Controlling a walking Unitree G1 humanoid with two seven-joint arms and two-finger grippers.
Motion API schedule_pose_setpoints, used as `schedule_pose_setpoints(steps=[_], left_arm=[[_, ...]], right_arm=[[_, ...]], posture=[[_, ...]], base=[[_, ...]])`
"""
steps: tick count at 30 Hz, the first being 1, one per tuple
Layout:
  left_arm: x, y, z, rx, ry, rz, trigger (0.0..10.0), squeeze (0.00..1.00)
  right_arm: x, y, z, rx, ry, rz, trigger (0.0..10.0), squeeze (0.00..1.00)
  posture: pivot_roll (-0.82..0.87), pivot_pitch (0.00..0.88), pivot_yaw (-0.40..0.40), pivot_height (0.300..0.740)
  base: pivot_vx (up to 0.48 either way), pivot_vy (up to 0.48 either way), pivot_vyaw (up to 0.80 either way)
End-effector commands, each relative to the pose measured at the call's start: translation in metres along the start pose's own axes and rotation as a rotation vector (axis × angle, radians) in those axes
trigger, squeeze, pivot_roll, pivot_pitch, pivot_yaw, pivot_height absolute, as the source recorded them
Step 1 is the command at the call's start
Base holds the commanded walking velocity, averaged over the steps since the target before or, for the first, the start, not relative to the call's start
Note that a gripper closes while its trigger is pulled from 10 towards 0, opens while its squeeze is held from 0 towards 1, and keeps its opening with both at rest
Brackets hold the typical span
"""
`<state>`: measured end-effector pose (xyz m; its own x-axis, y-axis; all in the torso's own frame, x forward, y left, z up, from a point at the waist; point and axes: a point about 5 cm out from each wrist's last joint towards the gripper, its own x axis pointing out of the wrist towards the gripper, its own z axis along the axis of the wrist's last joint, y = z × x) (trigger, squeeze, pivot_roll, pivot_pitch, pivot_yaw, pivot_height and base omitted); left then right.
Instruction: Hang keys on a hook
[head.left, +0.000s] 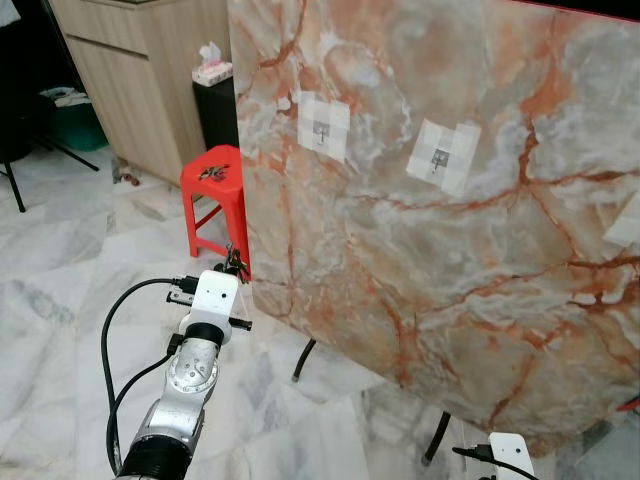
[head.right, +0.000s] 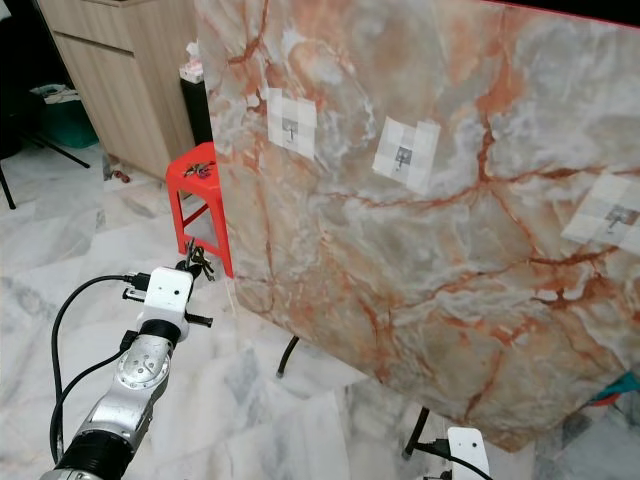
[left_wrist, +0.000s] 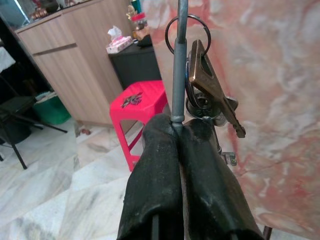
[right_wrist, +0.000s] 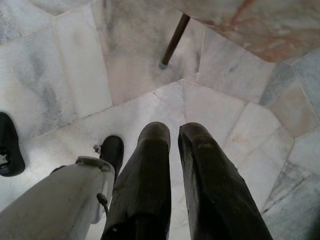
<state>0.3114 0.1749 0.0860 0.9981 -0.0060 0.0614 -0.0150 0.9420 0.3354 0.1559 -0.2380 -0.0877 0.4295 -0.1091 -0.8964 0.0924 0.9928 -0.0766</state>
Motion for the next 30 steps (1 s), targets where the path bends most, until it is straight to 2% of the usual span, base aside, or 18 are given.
schedule_pose_setpoints(steps=[1, 15, 24, 30], left_arm=[[0.0036, -0.0002, 0.0058, -0.003, -0.018, 0.002, 10.0, 0.00], [0.0042, -0.0042, 0.0070, 0.006, -0.025, -0.031, 10.0, 0.00], [0.0047, -0.0085, 0.0091, 0.014, -0.037, -0.051, 10.0, 0.00], [0.0083, 0.0003, 0.0143, 0.054, -0.067, 0.003, 10.0, 0.00]], right_arm=[[-0.0004, -0.0033, 0.0014, 0.006, -0.002, -0.010, 10.0, 0.00], [-0.0002, -0.0022, 0.0008, 0.010, 0.000, -0.010, 10.0, 0.00], [-0.0002, -0.0021, 0.0006, 0.008, 0.001, -0.009, 10.0, 0.00], [-0.0001, -0.0015, 0.0006, 0.006, -0.001, -0.006, 10.0, 0.00]], posture=[[-0.06, 0.000, -0.079, 0.740], [-0.06, 0.000, -0.070, 0.740], [-0.07, 0.000, -0.066, 0.740], [-0.07, 0.000, -0.064, 0.740]], base=[[0.386, 0.000, 0.00], [0.373, 0.000, 0.00], [0.000, 0.000, 0.00], [0.000, -0.051, 0.00]])
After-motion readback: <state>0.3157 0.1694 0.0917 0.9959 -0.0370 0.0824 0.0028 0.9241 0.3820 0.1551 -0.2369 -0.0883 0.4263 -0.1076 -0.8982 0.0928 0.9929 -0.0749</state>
